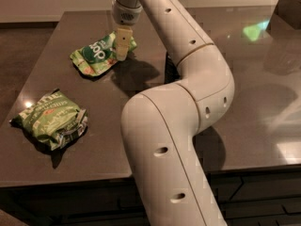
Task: Move green rice chip bag near pepsi can
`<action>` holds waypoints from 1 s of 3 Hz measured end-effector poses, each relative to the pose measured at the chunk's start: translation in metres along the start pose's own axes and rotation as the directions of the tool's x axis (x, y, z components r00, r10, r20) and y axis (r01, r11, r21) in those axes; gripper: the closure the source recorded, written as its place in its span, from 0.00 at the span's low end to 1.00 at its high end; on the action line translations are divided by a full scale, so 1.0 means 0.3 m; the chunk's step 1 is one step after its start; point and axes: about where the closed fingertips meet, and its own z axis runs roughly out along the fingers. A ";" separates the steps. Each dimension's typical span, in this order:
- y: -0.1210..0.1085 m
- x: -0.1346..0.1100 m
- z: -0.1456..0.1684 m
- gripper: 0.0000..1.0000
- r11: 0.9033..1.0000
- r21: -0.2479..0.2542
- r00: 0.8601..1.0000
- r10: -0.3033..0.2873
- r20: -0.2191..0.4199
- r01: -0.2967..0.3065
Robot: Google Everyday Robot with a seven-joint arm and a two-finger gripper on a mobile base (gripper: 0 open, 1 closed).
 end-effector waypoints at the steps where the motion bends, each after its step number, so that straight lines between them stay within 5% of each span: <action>1: -0.002 -0.040 0.052 0.00 1.000 -0.018 1.000 -0.019 0.022 0.019; 3: -0.003 -0.087 0.077 0.57 0.999 -0.030 0.999 -0.034 0.028 0.035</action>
Offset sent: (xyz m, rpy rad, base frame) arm 0.0161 0.0318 -0.0068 -0.0334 0.0885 0.0876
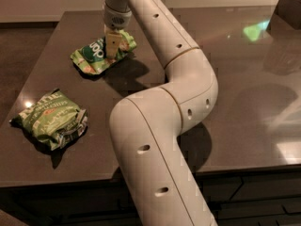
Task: Move green rice chip bag near pepsi can
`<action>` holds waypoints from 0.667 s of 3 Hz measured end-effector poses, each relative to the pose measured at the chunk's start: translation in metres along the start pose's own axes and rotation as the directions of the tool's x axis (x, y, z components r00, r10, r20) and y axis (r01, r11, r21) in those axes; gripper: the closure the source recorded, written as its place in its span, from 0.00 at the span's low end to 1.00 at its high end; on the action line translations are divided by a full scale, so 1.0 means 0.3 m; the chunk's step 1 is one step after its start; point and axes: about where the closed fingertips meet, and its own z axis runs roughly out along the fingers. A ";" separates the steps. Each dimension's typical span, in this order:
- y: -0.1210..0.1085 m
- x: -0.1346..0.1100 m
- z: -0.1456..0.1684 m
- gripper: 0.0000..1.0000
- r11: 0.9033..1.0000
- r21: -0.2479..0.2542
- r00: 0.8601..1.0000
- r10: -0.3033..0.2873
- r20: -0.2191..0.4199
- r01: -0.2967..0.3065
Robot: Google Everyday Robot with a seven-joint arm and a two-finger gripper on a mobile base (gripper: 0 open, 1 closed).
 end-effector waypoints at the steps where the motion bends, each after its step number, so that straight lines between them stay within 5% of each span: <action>1: -0.002 0.008 -0.040 0.80 1.000 0.014 1.000 0.020 -0.004 -0.019; 2: 0.009 0.007 -0.108 1.00 0.999 0.026 0.999 0.039 -0.025 -0.038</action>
Offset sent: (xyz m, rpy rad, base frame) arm -0.0591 -0.0400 0.0498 -0.0727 0.0250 -0.0813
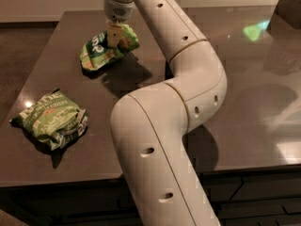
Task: Move green rice chip bag near pepsi can
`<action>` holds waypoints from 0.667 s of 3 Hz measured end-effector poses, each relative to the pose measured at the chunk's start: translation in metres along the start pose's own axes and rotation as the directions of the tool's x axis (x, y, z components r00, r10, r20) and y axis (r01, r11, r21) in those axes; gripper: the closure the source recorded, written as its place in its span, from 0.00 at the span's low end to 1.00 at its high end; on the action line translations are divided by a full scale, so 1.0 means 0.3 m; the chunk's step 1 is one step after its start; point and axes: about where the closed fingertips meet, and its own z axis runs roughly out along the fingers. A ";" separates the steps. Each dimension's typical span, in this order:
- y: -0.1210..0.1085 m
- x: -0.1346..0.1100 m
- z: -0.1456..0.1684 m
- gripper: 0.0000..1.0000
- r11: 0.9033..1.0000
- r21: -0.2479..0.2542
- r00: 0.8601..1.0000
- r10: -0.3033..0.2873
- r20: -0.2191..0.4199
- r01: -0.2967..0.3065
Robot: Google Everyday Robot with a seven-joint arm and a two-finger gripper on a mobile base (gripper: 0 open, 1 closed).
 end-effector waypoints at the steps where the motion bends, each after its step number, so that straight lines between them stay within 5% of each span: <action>1: 0.026 0.021 -0.061 1.00 0.999 -0.001 0.999 0.047 -0.026 -0.047; 2: 0.068 0.046 -0.087 1.00 0.993 -0.017 0.993 0.115 -0.037 -0.116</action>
Offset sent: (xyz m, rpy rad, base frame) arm -0.0904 -0.0499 -0.0019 -0.0379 0.1477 -0.1923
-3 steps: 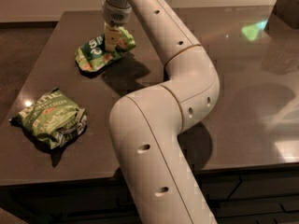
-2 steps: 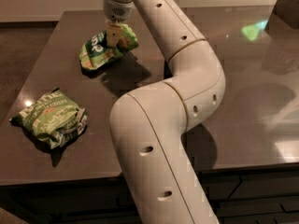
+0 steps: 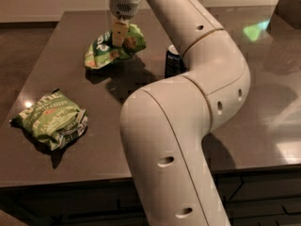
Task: Move green rice chip bag near pepsi can
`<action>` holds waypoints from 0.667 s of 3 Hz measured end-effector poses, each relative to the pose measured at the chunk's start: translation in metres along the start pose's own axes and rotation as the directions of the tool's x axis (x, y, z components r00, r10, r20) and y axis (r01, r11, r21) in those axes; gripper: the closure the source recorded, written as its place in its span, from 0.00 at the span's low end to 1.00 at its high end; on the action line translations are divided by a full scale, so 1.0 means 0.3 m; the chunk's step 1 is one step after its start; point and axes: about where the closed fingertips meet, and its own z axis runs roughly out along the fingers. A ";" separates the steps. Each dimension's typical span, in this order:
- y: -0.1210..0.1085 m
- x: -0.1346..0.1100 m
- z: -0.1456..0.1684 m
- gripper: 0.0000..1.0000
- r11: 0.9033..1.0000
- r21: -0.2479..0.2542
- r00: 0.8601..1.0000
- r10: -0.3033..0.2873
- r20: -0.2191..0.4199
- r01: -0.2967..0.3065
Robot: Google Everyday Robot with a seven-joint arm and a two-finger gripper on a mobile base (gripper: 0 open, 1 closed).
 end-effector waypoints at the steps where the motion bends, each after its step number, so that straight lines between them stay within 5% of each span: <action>1: 0.080 0.056 0.007 1.00 0.992 -0.034 0.993 0.122 -0.005 -0.122; 2: 0.148 0.092 0.015 1.00 0.980 -0.047 0.981 0.191 -0.014 -0.192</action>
Offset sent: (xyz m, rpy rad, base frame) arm -0.0819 -0.0410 -0.0382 0.0386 0.1460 -0.2462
